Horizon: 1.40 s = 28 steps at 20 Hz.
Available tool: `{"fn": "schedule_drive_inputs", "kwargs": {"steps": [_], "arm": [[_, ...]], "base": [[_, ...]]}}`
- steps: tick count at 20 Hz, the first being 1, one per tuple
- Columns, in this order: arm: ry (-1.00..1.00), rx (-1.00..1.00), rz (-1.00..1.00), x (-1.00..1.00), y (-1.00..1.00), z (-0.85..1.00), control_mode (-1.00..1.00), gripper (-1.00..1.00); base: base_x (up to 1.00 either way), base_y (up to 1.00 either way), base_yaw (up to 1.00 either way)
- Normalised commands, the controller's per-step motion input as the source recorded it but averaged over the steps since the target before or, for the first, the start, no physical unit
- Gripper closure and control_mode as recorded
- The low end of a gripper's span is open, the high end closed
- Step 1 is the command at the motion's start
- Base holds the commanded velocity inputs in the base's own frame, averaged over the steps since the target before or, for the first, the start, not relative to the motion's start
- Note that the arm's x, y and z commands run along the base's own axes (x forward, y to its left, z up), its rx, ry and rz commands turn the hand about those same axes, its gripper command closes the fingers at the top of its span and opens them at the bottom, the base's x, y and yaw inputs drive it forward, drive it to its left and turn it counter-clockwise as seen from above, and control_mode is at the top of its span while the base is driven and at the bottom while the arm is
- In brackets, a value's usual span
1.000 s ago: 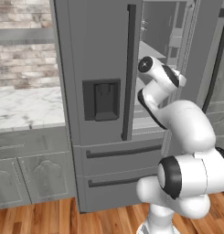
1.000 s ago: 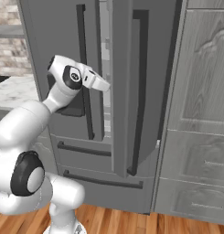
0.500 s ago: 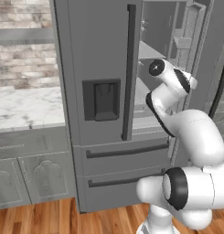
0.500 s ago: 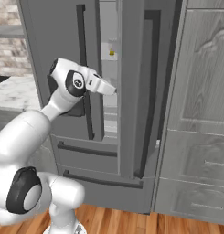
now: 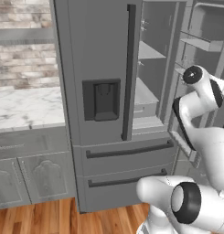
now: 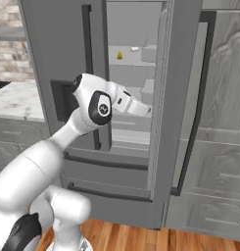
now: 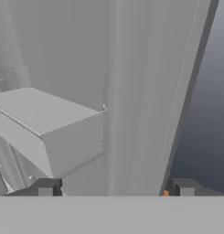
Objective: Take the lemon wedge from the fridge and place it on the plate with fish on the dining counter.
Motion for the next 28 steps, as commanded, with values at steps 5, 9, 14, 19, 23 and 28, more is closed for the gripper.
{"fn": "schedule_drive_inputs", "kwargs": {"steps": [5,9,14,19,23,28], "arm": [[-0.02,-0.04,0.12,-0.43,0.61,0.04,-1.00,-1.00],[0.00,-0.03,0.29,-0.41,1.00,0.37,-1.00,-1.00],[0.21,0.02,0.42,-0.03,1.00,0.57,-1.00,-1.00],[0.33,0.19,0.51,0.00,1.00,0.27,-1.00,-1.00],[0.10,0.25,0.43,-0.19,0.94,0.01,-1.00,-1.00],[-0.02,0.02,0.02,0.07,0.20,0.00,-1.00,-1.00]], "base": [[0.00,0.00,0.00],[0.00,0.00,0.00],[0.00,0.00,0.00],[0.00,0.00,0.00],[0.00,0.00,0.00],[0.00,0.00,0.00]]}}
